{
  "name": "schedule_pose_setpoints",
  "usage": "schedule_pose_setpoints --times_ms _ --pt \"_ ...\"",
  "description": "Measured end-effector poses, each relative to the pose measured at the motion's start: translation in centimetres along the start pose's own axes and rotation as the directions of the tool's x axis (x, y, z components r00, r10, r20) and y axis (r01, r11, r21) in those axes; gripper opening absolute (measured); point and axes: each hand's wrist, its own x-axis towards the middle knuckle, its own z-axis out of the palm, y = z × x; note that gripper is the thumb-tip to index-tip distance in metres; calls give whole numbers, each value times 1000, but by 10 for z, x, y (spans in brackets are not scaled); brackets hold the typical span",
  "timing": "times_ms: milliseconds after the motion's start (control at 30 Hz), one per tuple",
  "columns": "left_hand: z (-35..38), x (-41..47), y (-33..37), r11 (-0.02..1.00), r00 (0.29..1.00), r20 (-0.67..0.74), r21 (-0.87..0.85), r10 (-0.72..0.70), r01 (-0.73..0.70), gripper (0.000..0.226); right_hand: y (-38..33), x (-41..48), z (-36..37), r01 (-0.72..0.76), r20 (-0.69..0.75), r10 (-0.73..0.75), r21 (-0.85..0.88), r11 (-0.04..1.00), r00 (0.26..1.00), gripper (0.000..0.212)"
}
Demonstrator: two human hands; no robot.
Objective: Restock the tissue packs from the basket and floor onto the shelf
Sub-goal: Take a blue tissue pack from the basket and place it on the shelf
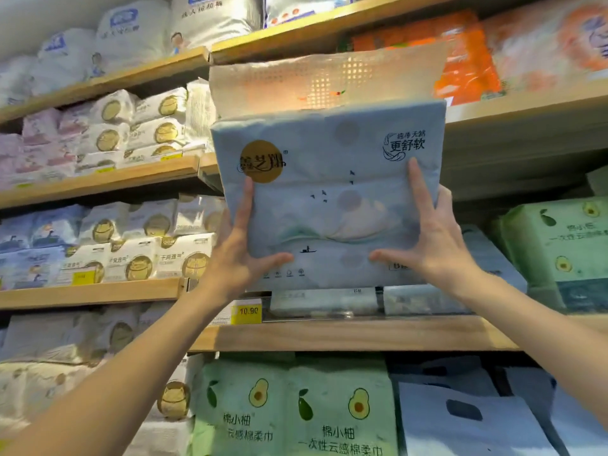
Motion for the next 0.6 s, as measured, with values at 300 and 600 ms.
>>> schedule_pose_setpoints --times_ms 300,600 --pt "26 -7 -49 996 997 72 -93 15 -8 113 21 0 38 -19 56 19 -7 1000 998 125" --pt "35 -8 -78 995 982 175 -55 -74 85 122 29 2 53 -133 211 162 -146 980 964 125"
